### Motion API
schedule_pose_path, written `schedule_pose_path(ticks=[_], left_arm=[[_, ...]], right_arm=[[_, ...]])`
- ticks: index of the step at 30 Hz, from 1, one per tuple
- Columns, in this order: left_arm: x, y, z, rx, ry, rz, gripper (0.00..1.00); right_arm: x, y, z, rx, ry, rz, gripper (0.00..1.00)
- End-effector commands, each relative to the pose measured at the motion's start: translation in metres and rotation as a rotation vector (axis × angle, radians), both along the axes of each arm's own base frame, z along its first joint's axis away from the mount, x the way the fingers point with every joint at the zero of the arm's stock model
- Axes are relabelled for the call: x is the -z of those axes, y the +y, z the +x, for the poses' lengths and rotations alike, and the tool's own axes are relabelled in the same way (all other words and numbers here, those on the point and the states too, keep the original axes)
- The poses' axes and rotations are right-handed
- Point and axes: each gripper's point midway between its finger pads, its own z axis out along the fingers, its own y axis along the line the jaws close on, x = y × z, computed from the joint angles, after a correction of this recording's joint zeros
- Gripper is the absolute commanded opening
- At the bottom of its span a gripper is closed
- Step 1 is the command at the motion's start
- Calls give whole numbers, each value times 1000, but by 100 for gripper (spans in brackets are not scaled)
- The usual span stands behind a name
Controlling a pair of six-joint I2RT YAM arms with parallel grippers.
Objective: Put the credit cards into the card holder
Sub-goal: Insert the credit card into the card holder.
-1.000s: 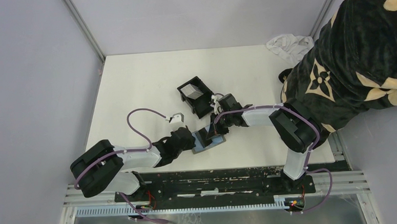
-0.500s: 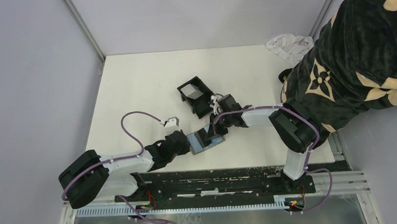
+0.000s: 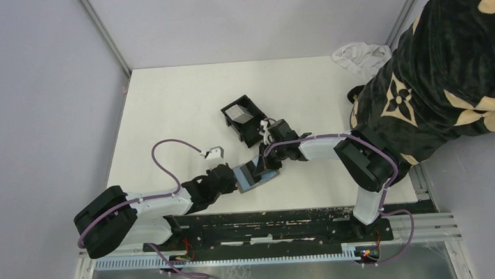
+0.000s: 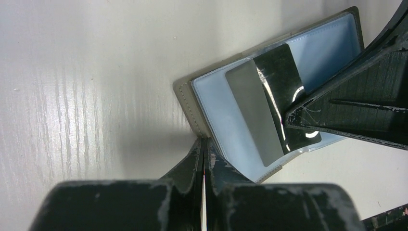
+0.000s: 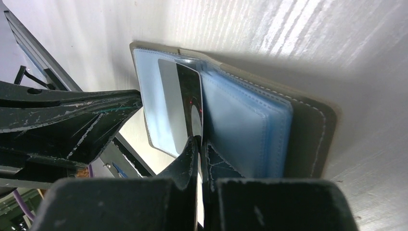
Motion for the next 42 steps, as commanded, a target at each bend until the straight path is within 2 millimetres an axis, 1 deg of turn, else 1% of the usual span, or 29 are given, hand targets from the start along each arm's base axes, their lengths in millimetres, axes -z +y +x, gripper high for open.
schedule_pose_path(ticks=[1,6,8,11,14,16,20,23,30,37,42], left_arm=[[24,10,-16,0,76,43,3],[24,8,-18,5,74,39,3],[24,8,-19,5,72,38,3],[25,8,-20,8,71,41,3],[26,8,-21,7,70,40,3],[26,9,-20,3,69,38,3],[26,9,-21,3,65,38,3],[26,11,-21,-1,62,37,3],[27,11,-21,-1,65,43,3],[27,9,-20,0,66,42,3],[27,7,-19,5,67,38,3]], right_arm=[[41,-22,-18,9,-1,-205,1],[44,-13,-27,-4,-1,-211,1],[45,-12,-29,-8,-3,-221,4],[43,-14,-31,-11,-19,-247,16],[35,-20,-29,-12,-54,-276,29],[27,-23,-25,-12,-80,-292,34],[17,-29,-19,-11,-121,-325,41],[12,-31,-16,-3,-142,-331,42],[-3,-28,-8,16,-186,-314,42],[-19,-26,-3,22,-228,-291,42],[-26,-23,0,22,-253,-269,41]])
